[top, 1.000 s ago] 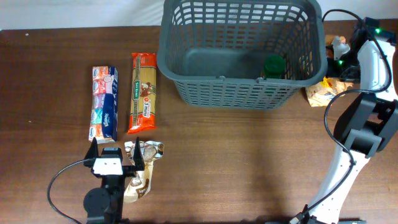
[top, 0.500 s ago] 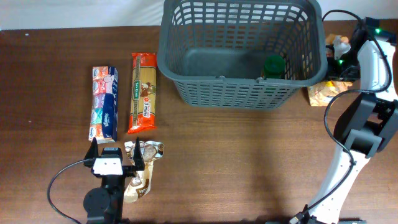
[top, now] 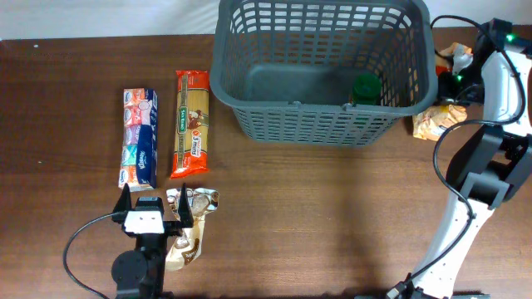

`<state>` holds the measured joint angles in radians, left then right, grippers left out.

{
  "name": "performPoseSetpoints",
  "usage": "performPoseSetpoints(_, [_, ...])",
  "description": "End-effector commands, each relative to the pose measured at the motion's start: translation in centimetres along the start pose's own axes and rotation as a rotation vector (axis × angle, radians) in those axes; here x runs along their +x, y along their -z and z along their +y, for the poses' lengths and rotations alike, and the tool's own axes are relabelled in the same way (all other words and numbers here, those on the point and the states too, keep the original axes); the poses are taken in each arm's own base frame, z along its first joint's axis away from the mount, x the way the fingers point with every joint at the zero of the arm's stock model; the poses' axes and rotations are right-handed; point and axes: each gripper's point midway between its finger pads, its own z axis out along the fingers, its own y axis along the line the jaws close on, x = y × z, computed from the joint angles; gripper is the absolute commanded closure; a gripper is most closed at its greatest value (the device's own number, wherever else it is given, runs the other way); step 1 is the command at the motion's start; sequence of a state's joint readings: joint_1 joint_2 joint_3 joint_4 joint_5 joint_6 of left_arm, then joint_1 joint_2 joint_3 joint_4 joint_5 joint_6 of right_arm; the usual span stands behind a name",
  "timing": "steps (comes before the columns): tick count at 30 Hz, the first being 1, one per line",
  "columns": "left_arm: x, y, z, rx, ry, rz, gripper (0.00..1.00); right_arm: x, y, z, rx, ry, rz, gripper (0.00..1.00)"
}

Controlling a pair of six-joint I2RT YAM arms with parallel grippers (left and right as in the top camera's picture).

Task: Pack container
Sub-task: 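Close the right gripper on the snack bag and lift it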

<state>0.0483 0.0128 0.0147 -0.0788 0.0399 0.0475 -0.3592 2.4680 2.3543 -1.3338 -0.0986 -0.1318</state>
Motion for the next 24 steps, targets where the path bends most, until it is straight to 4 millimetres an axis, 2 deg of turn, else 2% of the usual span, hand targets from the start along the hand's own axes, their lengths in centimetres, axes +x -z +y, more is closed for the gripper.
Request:
performPoseSetpoints(1, [0.2, 0.0, 0.3, -0.013, 0.010, 0.000, 0.01, -1.7, 1.6, -0.6, -0.025, -0.104, -0.056, 0.96])
performPoseSetpoints(4, [0.2, 0.0, 0.3, -0.013, 0.010, 0.000, 0.01, -3.1, 5.8, -0.9, -0.028, -0.116, -0.148, 0.96])
performPoseSetpoints(6, [0.2, 0.0, 0.3, -0.013, 0.010, 0.000, 0.01, -4.1, 9.4, -1.4, -0.019, -0.141, -0.234, 0.96])
performPoseSetpoints(10, [0.2, 0.0, 0.3, -0.013, 0.010, 0.000, 0.01, -4.8, 15.4, -2.0, -0.003, -0.166, -0.384, 0.96])
performPoseSetpoints(14, [0.2, 0.0, 0.3, -0.013, 0.010, 0.000, 0.01, -4.0, 20.3, -2.4, 0.027, -0.206, -0.482, 0.96])
performPoseSetpoints(18, [0.2, 0.0, 0.3, -0.013, 0.010, 0.000, 0.01, -3.0, 24.2, -1.6, 0.028, -0.204, -0.554, 0.96])
performPoseSetpoints(24, [0.2, 0.0, 0.3, -0.013, 0.010, 0.000, 0.01, -1.2, 31.8, 1.7, 0.009, -0.171, -0.720, 0.96])
